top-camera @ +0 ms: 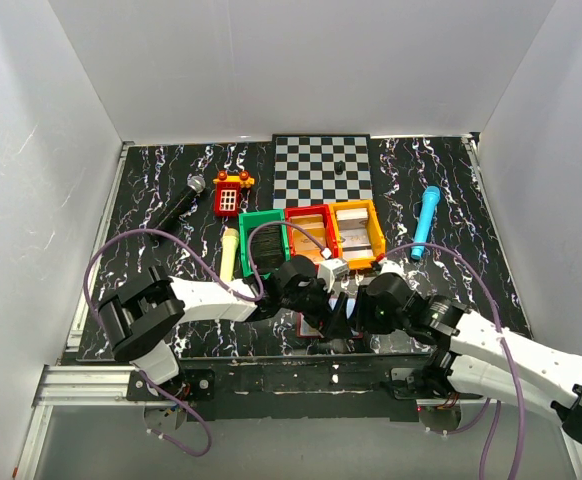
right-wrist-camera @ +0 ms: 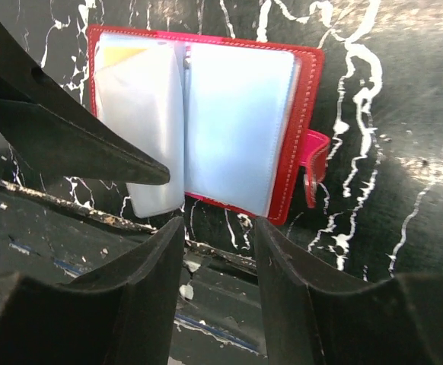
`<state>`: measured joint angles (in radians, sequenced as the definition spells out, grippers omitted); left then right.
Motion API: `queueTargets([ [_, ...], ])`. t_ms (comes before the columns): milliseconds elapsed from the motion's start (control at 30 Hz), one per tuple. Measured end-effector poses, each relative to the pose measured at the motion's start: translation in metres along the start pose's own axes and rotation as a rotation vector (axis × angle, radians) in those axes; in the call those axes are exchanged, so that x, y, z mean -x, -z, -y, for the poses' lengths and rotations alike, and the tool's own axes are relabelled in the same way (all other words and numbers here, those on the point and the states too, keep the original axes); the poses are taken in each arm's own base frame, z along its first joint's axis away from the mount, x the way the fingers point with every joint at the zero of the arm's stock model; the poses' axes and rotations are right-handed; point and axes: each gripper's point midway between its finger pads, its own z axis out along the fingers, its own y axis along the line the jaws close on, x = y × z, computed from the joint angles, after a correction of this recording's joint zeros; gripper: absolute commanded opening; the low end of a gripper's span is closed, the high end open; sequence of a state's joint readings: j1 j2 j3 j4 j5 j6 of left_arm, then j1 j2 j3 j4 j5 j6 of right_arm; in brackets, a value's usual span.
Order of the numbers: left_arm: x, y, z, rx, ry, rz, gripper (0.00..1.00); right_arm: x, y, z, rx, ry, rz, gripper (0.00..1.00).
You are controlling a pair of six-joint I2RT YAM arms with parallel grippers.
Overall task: Take the credit cards out of the card holder
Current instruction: Remove the credit card from the card holder.
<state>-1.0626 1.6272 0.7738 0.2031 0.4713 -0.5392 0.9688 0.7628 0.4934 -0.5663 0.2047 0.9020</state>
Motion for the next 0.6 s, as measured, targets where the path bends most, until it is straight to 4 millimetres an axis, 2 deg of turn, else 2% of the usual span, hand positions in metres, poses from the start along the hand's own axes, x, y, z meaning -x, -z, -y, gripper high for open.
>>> queueTargets([
  [100,0.004,0.002,0.003,-0.007,-0.012,0.015,0.74,-0.005,-0.007,-0.004,0.006,0.013,-0.037,0.49],
  [333,-0.001,0.010,0.001,0.015,-0.006,0.016,0.75,-0.009,-0.015,-0.012,0.029,0.015,-0.076,0.49],
  [600,0.019,0.052,0.018,0.043,-0.040,0.164,0.76,-0.013,-0.020,-0.022,0.066,0.019,-0.105,0.53],
])
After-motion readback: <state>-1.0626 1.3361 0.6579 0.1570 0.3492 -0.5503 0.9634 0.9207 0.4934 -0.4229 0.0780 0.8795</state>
